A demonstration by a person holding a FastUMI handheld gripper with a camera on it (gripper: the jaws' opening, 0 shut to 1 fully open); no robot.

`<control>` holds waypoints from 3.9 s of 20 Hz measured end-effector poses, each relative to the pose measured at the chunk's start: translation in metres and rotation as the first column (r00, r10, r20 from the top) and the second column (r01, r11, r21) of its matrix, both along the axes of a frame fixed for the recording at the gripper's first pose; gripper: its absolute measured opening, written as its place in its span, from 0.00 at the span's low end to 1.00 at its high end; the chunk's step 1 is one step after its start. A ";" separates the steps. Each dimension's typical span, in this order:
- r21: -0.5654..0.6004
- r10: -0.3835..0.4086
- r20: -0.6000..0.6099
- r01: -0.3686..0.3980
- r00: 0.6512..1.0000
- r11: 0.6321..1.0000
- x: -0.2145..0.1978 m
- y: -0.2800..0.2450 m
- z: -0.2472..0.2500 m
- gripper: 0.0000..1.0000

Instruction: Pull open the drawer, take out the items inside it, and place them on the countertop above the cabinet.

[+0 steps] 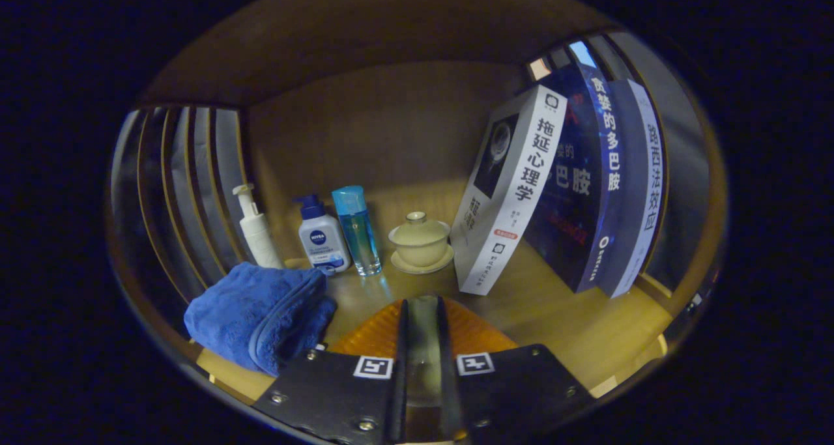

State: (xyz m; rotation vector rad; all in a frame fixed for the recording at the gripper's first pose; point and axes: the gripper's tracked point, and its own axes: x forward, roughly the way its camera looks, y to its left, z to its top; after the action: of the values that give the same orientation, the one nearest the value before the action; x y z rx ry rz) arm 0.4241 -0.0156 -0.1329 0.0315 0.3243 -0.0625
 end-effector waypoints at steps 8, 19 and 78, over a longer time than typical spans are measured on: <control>-0.180 0.033 0.045 -0.024 0.998 0.983 -0.080 0.014 0.041 0.99; -0.219 0.097 0.134 -0.066 0.986 0.973 -0.215 0.031 0.120 0.98; -0.071 0.061 0.181 -0.049 0.982 0.996 -0.363 0.006 -0.079 0.99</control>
State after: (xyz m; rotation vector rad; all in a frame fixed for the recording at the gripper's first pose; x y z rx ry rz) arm 0.0612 -0.0101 -0.2114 -0.0374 0.1389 -0.0155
